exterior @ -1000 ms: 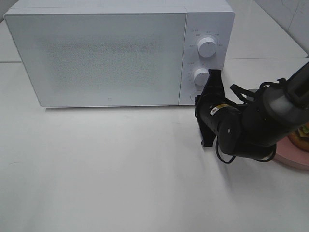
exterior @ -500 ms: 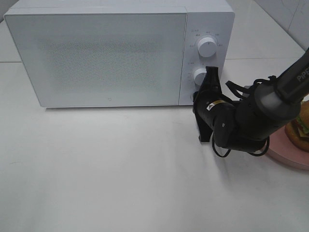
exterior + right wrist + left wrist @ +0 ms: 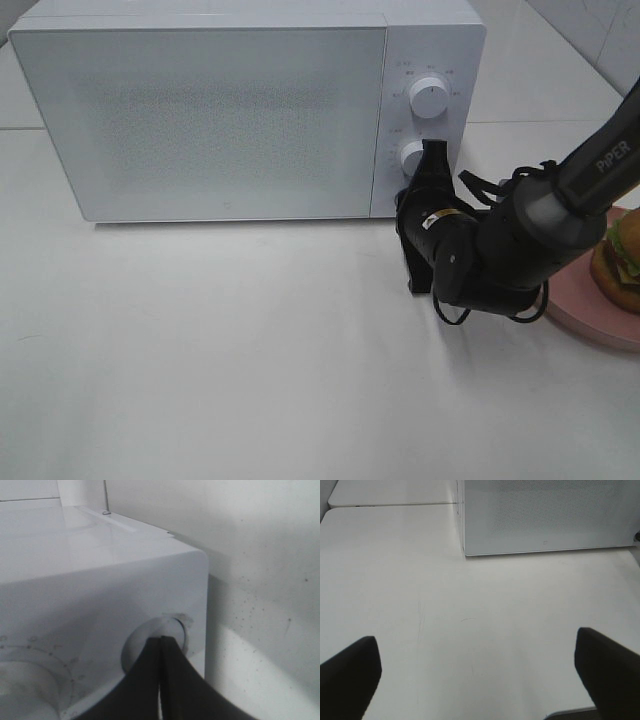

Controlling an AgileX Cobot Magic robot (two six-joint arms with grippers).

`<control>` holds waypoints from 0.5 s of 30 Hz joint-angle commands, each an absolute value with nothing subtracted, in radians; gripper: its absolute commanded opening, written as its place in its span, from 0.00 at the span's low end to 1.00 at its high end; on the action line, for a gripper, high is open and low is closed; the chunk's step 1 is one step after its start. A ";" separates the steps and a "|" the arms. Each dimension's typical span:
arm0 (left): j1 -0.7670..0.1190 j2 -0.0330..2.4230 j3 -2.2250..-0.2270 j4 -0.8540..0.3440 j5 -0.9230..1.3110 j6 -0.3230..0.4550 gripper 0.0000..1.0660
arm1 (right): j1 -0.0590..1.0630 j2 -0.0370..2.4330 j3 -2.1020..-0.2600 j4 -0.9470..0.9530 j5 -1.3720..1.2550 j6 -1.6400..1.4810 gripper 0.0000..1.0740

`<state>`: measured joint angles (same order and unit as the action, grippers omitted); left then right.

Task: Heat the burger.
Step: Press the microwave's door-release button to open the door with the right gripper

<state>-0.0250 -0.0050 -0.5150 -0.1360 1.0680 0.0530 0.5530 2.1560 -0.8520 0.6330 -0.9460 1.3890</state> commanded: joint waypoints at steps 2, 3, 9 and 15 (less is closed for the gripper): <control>-0.021 -0.028 -0.515 -0.133 1.067 0.052 0.92 | 0.549 2.164 -0.884 0.643 -1.042 1.355 0.00; -0.021 -0.028 -0.515 -0.133 1.067 0.052 0.92 | 0.549 2.164 -0.884 0.643 -1.042 1.355 0.00; -0.021 -0.022 -0.515 -0.134 1.067 0.052 0.92 | 0.541 2.176 -0.907 0.654 -1.103 1.333 0.00; -0.021 -0.022 -0.515 -0.134 1.067 0.052 0.92 | 0.513 2.186 -0.959 0.653 -1.116 1.329 0.00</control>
